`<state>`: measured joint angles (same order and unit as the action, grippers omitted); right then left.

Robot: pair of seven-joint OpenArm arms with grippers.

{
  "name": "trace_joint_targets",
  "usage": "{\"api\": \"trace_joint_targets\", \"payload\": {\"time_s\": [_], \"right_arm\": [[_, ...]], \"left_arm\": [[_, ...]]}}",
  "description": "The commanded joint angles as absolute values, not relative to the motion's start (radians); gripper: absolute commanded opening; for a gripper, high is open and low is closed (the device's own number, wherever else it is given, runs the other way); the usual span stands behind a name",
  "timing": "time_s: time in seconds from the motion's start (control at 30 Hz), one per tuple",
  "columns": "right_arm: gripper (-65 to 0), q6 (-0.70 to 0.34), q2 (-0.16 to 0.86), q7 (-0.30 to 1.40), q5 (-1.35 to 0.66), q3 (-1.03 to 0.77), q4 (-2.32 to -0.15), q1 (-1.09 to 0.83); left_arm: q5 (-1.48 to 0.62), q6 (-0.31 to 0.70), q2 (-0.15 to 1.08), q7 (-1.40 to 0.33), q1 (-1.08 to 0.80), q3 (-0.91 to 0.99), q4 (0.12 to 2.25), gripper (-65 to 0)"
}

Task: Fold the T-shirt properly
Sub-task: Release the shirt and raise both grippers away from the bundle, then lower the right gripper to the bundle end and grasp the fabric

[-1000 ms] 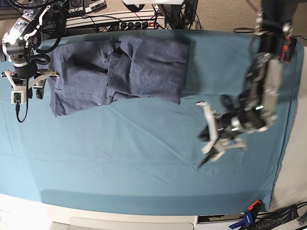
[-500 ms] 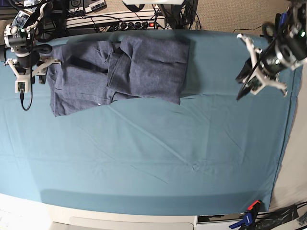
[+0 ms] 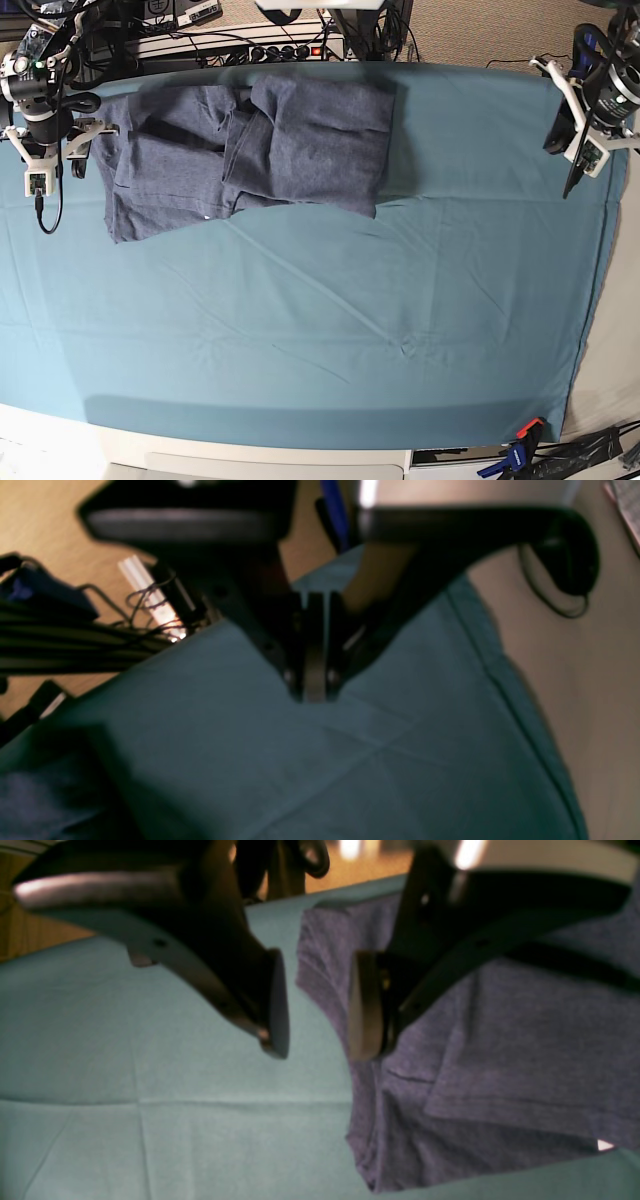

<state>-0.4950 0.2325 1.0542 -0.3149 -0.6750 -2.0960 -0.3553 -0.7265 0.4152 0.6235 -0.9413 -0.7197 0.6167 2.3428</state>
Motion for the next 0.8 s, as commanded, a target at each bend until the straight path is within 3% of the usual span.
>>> {"api": "trace_joint_targets", "payload": {"time_s": [0.0,0.27,0.47,0.63,0.77], "right_arm": [[-43.5,-0.489,0.249,1.028,-0.326,-0.683,-2.115,-0.355],[-43.5,-0.474,0.249,1.017,-0.491,-0.695,-2.025,-0.342],[-43.2,-0.505,0.253,1.076,-0.657,-0.887,-1.874,-0.228],[-31.3,-0.511,0.337,1.075,-0.684,-0.989,-1.746,-0.162],[-29.7,-0.508,0.404,1.074,-0.717,-0.983,-1.647,-0.146]], "left_arm": [[-0.734,0.412,0.626,-0.916,-0.723,0.625,2.356,-65.0],[-0.734,0.418,0.577,-0.919,-0.723,0.625,2.356,-65.0],[-0.734,0.42,0.577,-0.92,-0.723,0.625,2.356,-65.0],[-0.735,0.446,0.577,-0.92,-0.723,0.625,2.356,-65.0],[-0.738,0.446,0.577,-0.92,-0.723,0.625,2.356,-65.0]]}}
